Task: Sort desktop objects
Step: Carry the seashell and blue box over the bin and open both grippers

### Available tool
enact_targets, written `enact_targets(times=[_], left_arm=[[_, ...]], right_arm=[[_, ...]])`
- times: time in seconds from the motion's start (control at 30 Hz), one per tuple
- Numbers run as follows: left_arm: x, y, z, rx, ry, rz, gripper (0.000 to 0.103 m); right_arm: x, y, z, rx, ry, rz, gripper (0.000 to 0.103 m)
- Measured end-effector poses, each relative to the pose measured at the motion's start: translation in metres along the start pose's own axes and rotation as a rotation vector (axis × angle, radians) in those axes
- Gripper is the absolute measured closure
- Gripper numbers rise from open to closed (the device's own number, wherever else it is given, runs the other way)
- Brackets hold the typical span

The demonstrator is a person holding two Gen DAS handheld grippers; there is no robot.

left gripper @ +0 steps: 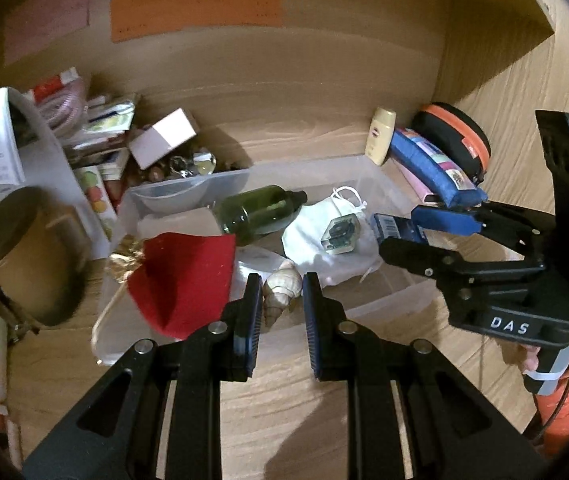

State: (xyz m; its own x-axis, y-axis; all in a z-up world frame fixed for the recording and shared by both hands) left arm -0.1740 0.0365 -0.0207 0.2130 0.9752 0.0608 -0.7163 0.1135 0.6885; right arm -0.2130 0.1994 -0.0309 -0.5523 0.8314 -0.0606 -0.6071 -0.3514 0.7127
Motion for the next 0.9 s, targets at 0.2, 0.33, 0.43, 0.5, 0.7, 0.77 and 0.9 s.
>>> enact_targets(times=[0.2, 0.33, 0.43, 0.5, 0.7, 0.77, 0.9], left_arm=[[0.003, 0.006, -0.022, -0.034, -0.020, -0.011, 0.084], [0.004, 0.007, -0.031, -0.044, -0.037, -0.018, 0.084], [0.008, 0.008, -0.035, -0.041, -0.042, -0.038, 0.084], [0.011, 0.008, -0.038, -0.049, -0.052, -0.048, 0.084], [0.009, 0.009, -0.039, -0.045, -0.073, -0.046, 0.083], [0.009, 0.009, -0.039, -0.048, -0.076, -0.044, 0.083], [0.007, 0.009, -0.037, -0.051, -0.080, -0.043, 0.079]], right_arm=[[-0.003, 0.001, -0.009, -0.002, 0.005, 0.023, 0.054], [-0.009, 0.000, -0.013, -0.007, -0.003, 0.059, 0.054], [-0.013, -0.002, -0.016, -0.003, -0.021, 0.083, 0.053], [-0.015, -0.003, -0.016, 0.002, -0.022, 0.091, 0.053], [-0.014, -0.002, -0.016, 0.010, -0.029, 0.098, 0.052], [-0.014, -0.002, -0.016, 0.010, -0.027, 0.100, 0.051], [-0.014, -0.002, -0.016, 0.014, -0.031, 0.108, 0.048]])
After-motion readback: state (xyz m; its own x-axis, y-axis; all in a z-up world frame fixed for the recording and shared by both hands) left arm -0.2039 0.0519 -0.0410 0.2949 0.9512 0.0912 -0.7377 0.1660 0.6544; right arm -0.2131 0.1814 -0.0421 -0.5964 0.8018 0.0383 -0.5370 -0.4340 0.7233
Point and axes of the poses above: each gripper's, at about its wrist camera, not at the fingertips, and z roughly against the way its jaws point, x to its right, y to its top, the point moved 1 cm from there along -z, roughly the way its jaws point, and after that the axes turned 3 degrees about -x, right-handed, at the moved point
